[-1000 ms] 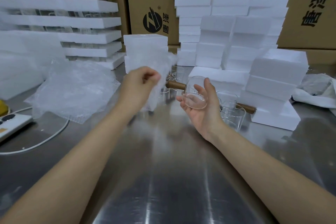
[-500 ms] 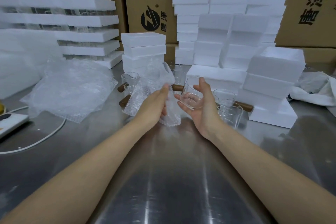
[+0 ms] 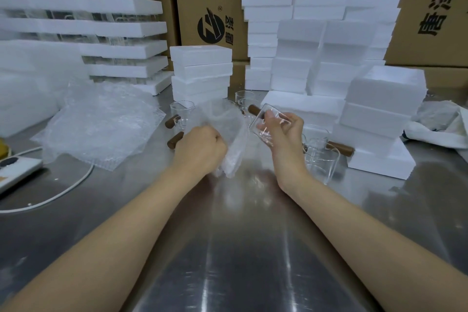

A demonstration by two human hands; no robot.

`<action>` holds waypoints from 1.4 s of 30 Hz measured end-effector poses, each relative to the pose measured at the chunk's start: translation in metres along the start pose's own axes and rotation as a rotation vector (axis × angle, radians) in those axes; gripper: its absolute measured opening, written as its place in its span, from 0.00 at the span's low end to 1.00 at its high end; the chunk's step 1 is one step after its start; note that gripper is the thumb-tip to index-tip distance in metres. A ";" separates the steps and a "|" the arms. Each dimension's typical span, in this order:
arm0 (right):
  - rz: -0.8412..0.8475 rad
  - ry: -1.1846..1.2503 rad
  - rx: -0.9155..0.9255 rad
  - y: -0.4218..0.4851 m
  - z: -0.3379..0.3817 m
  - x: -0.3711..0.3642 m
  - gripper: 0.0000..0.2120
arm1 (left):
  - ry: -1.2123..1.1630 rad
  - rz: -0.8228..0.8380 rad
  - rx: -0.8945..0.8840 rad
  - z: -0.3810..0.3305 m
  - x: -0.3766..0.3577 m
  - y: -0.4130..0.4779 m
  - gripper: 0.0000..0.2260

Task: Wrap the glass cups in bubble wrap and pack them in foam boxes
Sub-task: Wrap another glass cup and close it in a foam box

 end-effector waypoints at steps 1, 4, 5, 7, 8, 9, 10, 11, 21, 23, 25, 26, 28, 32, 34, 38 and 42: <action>0.004 -0.044 0.036 -0.002 0.002 -0.001 0.13 | -0.018 0.038 0.028 -0.002 -0.002 -0.001 0.16; -0.002 -0.105 0.083 -0.004 0.005 0.000 0.14 | 0.059 0.217 0.034 -0.006 -0.012 -0.004 0.29; -0.007 -0.105 0.088 -0.004 0.005 0.000 0.14 | 0.121 0.261 0.034 -0.006 -0.014 -0.006 0.34; -0.006 -0.086 0.090 -0.004 0.006 0.000 0.15 | 0.244 0.292 0.004 -0.003 -0.020 -0.006 0.37; -0.001 -0.080 0.082 -0.004 0.005 -0.001 0.15 | 0.250 0.310 -0.019 -0.003 -0.022 -0.006 0.34; 0.002 -0.077 0.068 -0.004 0.004 0.000 0.15 | 0.184 0.335 -0.038 -0.004 -0.024 -0.005 0.28; 0.002 -0.079 0.052 -0.004 0.003 0.000 0.15 | 0.082 0.360 -0.060 -0.007 -0.023 -0.006 0.21; -0.001 -0.088 0.041 -0.004 0.002 0.000 0.15 | 0.005 0.358 -0.096 -0.011 -0.021 -0.006 0.15; -0.057 -0.372 0.138 -0.003 0.002 0.003 0.20 | -0.019 0.191 -0.388 -0.029 0.001 -0.005 0.09; -0.079 -0.450 0.181 -0.002 0.003 0.006 0.20 | -0.018 0.453 -0.347 -0.025 -0.008 -0.009 0.11; -0.086 -0.481 0.248 -0.001 0.006 0.007 0.20 | 0.024 0.656 -0.287 -0.017 -0.015 -0.012 0.25; -0.079 -0.480 0.281 -0.002 0.008 0.007 0.19 | 0.035 0.669 -0.281 -0.014 -0.017 -0.011 0.27; -0.051 -0.444 0.333 -0.005 0.009 0.004 0.19 | 0.020 0.546 -0.291 -0.011 -0.015 -0.006 0.18; -0.073 -0.292 0.359 -0.011 0.018 -0.002 0.18 | 0.023 0.270 -0.186 -0.008 -0.010 0.000 0.10; -0.095 -0.145 0.342 -0.011 0.023 -0.001 0.17 | 0.021 0.167 -0.136 -0.004 -0.007 0.001 0.09; -0.024 -0.100 0.349 -0.013 0.026 -0.002 0.16 | -0.146 0.006 -0.018 0.004 -0.005 0.004 0.05; 0.112 -0.105 0.556 -0.022 0.034 -0.010 0.10 | -0.379 -0.173 0.076 0.007 0.003 0.005 0.08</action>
Point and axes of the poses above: each hand's wrist, its own y-axis towards the middle knuckle, its own x-axis out of the back of the hand, z = x × y, the point moved 4 cm from there along y, towards the middle knuckle, and after that the axes turned 2 degrees about z, right-handed, at the moved point
